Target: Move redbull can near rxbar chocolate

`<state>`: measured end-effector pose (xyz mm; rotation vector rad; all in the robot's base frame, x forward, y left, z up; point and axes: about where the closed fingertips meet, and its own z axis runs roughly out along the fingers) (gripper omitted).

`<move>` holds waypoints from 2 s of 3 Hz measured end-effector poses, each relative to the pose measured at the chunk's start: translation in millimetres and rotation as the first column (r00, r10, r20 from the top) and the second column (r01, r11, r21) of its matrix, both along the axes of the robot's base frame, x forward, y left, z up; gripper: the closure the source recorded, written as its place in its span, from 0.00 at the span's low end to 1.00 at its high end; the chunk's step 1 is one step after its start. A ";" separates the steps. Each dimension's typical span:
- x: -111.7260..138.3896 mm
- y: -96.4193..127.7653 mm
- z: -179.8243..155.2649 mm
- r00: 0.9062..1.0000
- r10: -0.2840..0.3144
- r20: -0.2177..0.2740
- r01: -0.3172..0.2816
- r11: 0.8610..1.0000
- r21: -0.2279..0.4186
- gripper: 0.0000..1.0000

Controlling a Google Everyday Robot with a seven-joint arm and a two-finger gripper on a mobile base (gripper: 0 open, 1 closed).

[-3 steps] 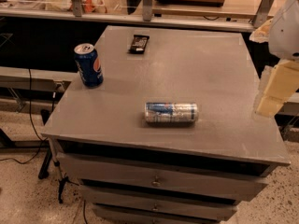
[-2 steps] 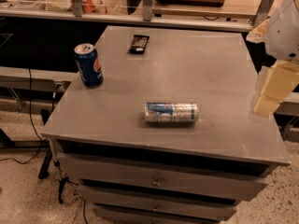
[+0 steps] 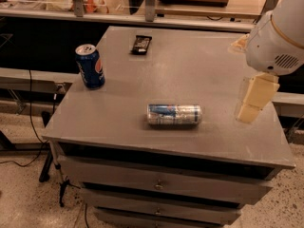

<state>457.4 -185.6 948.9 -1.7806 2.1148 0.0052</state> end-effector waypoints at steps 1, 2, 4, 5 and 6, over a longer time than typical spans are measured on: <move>9.9 18.5 -22.9 0.998 0.050 -0.023 -0.049 0.998 0.026 0.00; 16.2 38.1 -44.0 0.993 0.110 -0.050 -0.107 0.993 0.050 0.00; 29.7 66.7 -84.1 0.974 0.198 -0.111 -0.190 0.978 0.083 0.00; 33.5 69.8 -101.4 0.971 0.198 -0.134 -0.187 0.978 0.093 0.03; 34.8 68.1 -110.4 0.972 0.182 -0.147 -0.168 0.981 0.101 0.20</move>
Offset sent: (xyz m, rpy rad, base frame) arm 0.0237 0.0608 -0.0702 0.0761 0.0903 0.1840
